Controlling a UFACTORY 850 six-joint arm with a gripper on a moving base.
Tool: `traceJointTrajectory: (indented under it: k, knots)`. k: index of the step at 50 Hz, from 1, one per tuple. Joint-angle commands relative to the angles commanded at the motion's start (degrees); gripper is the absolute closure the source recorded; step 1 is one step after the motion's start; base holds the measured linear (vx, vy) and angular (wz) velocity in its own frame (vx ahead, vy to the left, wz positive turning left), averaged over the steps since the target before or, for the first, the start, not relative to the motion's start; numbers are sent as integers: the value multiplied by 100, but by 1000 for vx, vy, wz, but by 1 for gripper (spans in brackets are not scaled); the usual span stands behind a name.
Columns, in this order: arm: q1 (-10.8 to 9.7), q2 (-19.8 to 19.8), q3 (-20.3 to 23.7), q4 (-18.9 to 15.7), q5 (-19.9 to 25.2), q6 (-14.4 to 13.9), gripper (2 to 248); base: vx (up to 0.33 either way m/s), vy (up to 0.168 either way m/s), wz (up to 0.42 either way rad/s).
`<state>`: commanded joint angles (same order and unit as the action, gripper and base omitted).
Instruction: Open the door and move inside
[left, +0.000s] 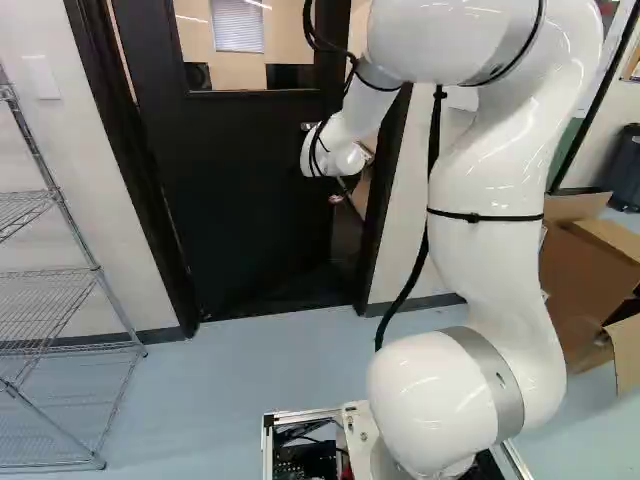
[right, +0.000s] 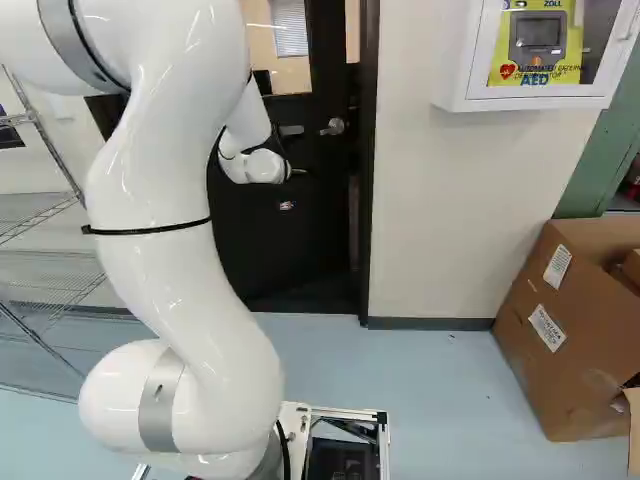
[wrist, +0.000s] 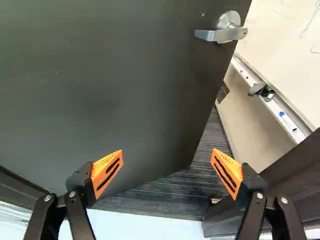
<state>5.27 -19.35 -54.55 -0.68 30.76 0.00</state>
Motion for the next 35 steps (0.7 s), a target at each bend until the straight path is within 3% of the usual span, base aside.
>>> traceJointTrajectory:
  k: [35]
  knots:
    - [-160, 983, 1138, 144, 211, 0, 3, 0, 0, 0]
